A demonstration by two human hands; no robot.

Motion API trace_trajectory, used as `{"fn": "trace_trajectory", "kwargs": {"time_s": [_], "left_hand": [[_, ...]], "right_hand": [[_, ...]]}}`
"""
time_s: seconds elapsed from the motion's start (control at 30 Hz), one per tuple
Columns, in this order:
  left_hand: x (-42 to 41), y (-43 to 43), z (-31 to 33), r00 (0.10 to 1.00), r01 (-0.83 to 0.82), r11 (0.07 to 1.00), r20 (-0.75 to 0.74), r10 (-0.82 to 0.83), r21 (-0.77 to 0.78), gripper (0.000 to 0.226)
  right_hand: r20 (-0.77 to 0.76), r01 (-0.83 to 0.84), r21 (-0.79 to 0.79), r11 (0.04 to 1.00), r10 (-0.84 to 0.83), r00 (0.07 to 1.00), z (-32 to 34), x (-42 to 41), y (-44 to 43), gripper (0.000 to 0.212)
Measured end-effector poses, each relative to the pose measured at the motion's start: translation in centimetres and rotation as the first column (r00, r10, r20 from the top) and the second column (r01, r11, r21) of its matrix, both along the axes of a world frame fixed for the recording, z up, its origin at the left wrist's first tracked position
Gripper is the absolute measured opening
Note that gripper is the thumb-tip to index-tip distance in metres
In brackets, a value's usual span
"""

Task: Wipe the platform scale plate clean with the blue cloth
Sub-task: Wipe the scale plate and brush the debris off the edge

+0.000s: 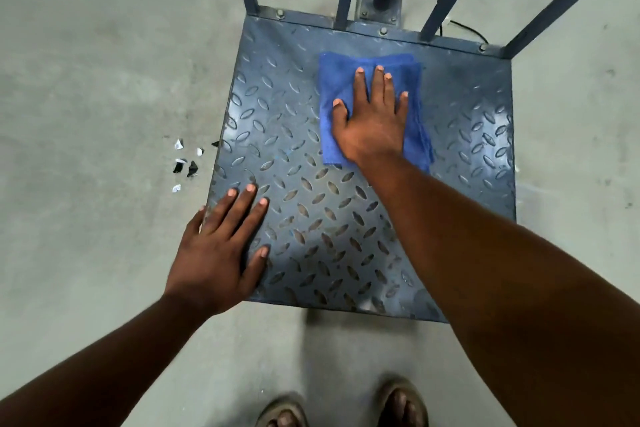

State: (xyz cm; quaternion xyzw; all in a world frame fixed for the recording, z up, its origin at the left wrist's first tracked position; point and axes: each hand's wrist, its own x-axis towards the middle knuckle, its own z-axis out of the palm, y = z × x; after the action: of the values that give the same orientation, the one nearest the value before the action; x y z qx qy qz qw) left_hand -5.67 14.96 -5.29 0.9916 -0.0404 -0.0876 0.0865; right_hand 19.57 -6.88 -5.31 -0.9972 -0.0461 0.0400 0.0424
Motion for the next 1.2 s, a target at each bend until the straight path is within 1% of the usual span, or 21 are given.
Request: {"fn": "trace_trajectory", "kwargs": {"time_s": [0.07, 0.17, 0.23, 0.33, 0.37, 0.43, 0.5, 0.57, 0.63, 0.7, 0.77, 0.8, 0.83, 0.87, 0.9, 0.97, 1.03, 1.07, 1.13, 1.2], "left_hand": [[0.0, 0.0, 0.0, 1.000, 0.003, 1.000, -0.002, -0.003, 0.003, 0.076], [0.1, 0.0, 0.0, 1.000, 0.005, 1.000, 0.001, -0.005, 0.002, 0.075], [0.0, 0.0, 0.1, 1.000, 0.007, 1.000, 0.006, -0.007, 0.004, 0.074], [0.1, -0.1, 0.1, 1.000, 0.014, 1.000, 0.003, -0.014, 0.005, 0.074], [0.1, 0.0, 0.2, 1.000, 0.011, 1.000, 0.001, -0.011, 0.004, 0.074], [0.1, 0.1, 0.2, 1.000, 0.008, 1.000, -0.004, -0.008, 0.002, 0.075], [0.0, 0.1, 0.2, 1.000, 0.010, 1.000, -0.004, -0.010, -0.002, 0.075], [0.0, 0.1, 0.0, 1.000, 0.007, 1.000, 0.001, -0.007, -0.006, 0.075], [0.0, 0.1, 0.1, 1.000, 0.003, 1.000, 0.003, -0.003, -0.010, 0.075], [0.0, 0.0, 0.1, 1.000, 0.003, 1.000, 0.007, -0.003, -0.005, 0.074], [0.0, 0.0, 0.1, 1.000, 0.007, 1.000, 0.008, -0.007, -0.001, 0.074], [0.0, 0.0, 0.1, 1.000, 0.008, 1.000, 0.006, -0.008, -0.001, 0.074], [0.0, 0.0, 0.1, 1.000, 0.007, 1.000, 0.003, -0.007, -0.001, 0.075], [0.0, 0.1, 0.1, 1.000, 0.007, 1.000, -0.001, -0.007, -0.001, 0.075], [0.0, 0.1, 0.2, 1.000, 0.006, 1.000, -0.003, -0.006, -0.001, 0.075], [0.0, 0.0, 0.2, 1.000, 0.002, 1.000, -0.006, -0.002, 0.005, 0.075], [0.1, 0.0, 0.2, 1.000, 0.002, 1.000, -0.015, -0.002, 0.015, 0.075], [0.1, 0.0, 0.2, 1.000, 0.001, 1.000, -0.019, -0.001, 0.018, 0.075], [0.1, 0.1, 0.1, 1.000, 0.004, 1.000, -0.024, -0.004, 0.018, 0.075], [0.1, 0.2, 0.0, 1.000, 0.002, 1.000, -0.019, -0.002, 0.010, 0.076]], "right_hand": [[-0.001, -0.008, 0.014, 1.000, 0.008, 1.000, 0.0, -1.1, 2.0, 0.076], [0.024, -0.180, 0.067, 0.981, 0.179, 0.984, 0.1, -3.9, 5.9, 0.075], [0.016, -0.278, 0.062, 0.959, 0.277, 0.961, 0.3, -5.3, 7.7, 0.075], [0.015, -0.348, 0.088, 0.933, 0.348, 0.937, 0.2, -4.9, 6.9, 0.074], [0.018, -0.346, 0.088, 0.934, 0.346, 0.938, -0.1, -4.2, 5.8, 0.073], [0.020, -0.250, 0.064, 0.966, 0.249, 0.968, -0.4, -2.1, 2.8, 0.073], [0.031, -0.085, 0.026, 0.996, 0.084, 0.996, -0.4, 0.0, -1.2, 0.073], [0.016, 0.073, 0.024, 0.997, -0.074, 0.997, -0.2, 1.4, -5.8, 0.075], [-0.052, 0.197, 0.032, 0.980, -0.195, 0.979, 0.3, 1.8, -9.5, 0.078], [-0.073, 0.269, 0.033, 0.963, -0.266, 0.961, 0.4, 2.0, -10.6, 0.080], [-0.064, 0.320, 0.041, 0.947, -0.317, 0.946, 0.2, 2.0, -8.4, 0.080], [-0.041, 0.308, 0.039, 0.951, -0.307, 0.951, 0.2, 1.9, -6.5, 0.080], [-0.007, 0.248, 0.034, 0.968, -0.248, 0.969, 0.3, 1.5, -4.1, 0.080], [0.014, 0.141, 0.033, 0.989, -0.142, 0.990, 0.5, 0.9, -1.3, 0.081], [0.020, 0.000, 0.035, 0.999, -0.001, 1.000, 0.5, 0.0, 1.6, 0.082], [0.017, -0.281, 0.032, 0.959, 0.281, 0.960, 0.5, -2.1, 7.1, 0.084], [0.018, -0.441, 0.040, 0.897, 0.441, 0.897, 0.4, -3.3, 10.2, 0.084], [0.025, -0.475, 0.048, 0.879, 0.474, 0.880, 0.3, -3.3, 10.5, 0.083], [0.043, -0.466, 0.047, 0.883, 0.464, 0.885, 0.1, -2.0, 9.6, 0.082], [0.029, -0.352, 0.036, 0.935, 0.351, 0.936, 0.1, -0.2, 8.2, 0.082]]}}
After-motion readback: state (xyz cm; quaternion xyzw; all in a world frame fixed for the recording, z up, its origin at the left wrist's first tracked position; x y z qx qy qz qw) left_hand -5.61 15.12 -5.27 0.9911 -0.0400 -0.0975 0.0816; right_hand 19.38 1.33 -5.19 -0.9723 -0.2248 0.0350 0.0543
